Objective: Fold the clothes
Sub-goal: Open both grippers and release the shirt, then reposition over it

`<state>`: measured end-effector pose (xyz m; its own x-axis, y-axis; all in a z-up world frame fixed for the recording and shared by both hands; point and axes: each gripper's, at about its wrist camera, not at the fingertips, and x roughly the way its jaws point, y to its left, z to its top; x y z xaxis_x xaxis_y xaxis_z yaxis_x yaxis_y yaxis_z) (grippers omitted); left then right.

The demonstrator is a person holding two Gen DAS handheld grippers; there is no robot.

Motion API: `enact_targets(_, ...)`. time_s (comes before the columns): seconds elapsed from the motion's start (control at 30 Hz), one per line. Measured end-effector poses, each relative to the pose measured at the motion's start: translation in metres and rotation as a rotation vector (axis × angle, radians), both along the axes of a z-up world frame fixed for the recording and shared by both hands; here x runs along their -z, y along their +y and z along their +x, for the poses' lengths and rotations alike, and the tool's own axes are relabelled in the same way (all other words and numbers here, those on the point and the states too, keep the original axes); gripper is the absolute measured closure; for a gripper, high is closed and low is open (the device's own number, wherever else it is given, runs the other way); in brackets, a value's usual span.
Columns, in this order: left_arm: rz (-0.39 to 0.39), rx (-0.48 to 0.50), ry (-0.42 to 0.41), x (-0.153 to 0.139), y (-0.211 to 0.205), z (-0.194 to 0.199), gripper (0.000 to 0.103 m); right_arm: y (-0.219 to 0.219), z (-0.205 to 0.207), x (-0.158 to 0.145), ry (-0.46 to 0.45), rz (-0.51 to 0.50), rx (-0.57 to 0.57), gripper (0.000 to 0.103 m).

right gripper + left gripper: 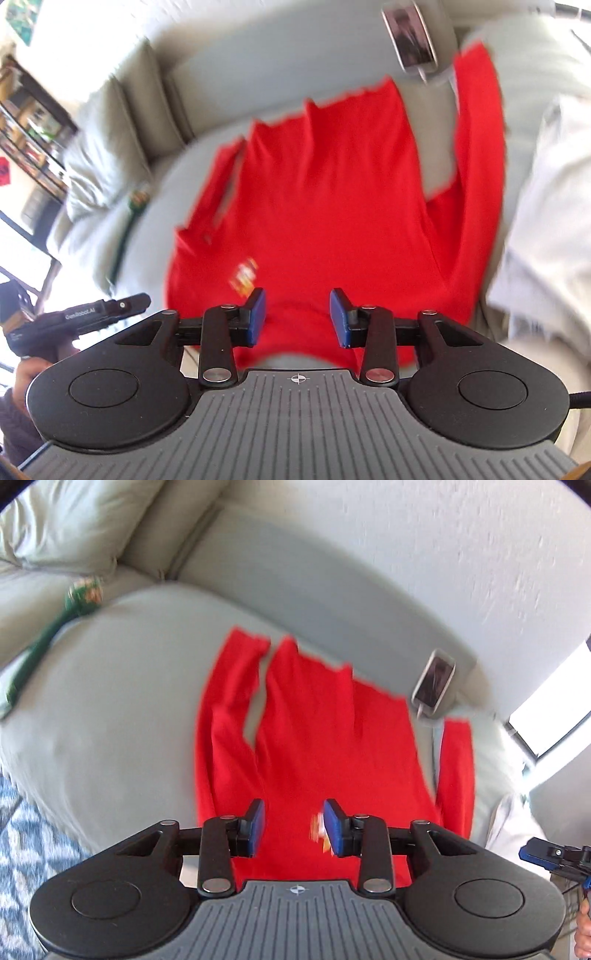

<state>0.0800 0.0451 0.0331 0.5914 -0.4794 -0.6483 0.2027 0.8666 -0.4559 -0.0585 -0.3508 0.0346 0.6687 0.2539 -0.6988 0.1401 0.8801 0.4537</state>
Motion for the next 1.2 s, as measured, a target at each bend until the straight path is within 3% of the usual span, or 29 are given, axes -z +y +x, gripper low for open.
enact_targets(0.07,-0.031,-0.017,-0.047,-0.019,0.009,0.011,0.066,0.000,0.008,-0.025,-0.072,0.009,0.003,0.055)
enact_targets(0.17,-0.074,-0.036,-0.097,-0.036,0.015,0.035,0.050,-0.001,0.021,-0.052,-0.159,0.015,0.009,0.049)
enact_targets(0.3,-0.066,-0.077,-0.101,-0.030,0.016,0.088,0.043,0.004,0.054,-0.063,-0.236,-0.013,0.043,0.041)
enact_targets(0.53,-0.061,-0.165,0.040,0.040,0.024,0.201,0.045,-0.008,0.127,-0.019,-0.135,0.153,0.119,0.041)
enact_targets(0.73,-0.017,-0.169,0.068,0.101,0.010,0.298,0.056,-0.009,0.164,0.024,-0.081,0.159,0.145,0.041)
enact_targets(0.9,-0.073,-0.157,0.153,0.147,-0.011,0.358,0.057,-0.021,0.175,0.046,-0.050,0.163,0.172,0.041)
enact_targets(1.07,0.050,-0.121,0.110,0.157,-0.051,0.386,0.057,-0.037,0.171,0.060,-0.018,0.146,0.223,0.041)
enact_targets(1.1,0.095,-0.109,0.096,0.156,-0.060,0.388,0.060,-0.039,0.169,0.062,-0.010,0.143,0.230,0.041)
enact_targets(1.13,0.157,-0.091,0.081,0.155,-0.069,0.389,0.088,-0.040,0.168,0.064,-0.001,0.141,0.236,0.041)
enact_targets(1.17,0.201,-0.071,0.065,0.153,-0.076,0.388,0.102,-0.042,0.167,0.067,0.007,0.138,0.242,0.041)
enact_targets(1.2,0.221,-0.053,0.052,0.149,-0.079,0.388,0.102,-0.043,0.165,0.069,0.016,0.135,0.248,0.041)
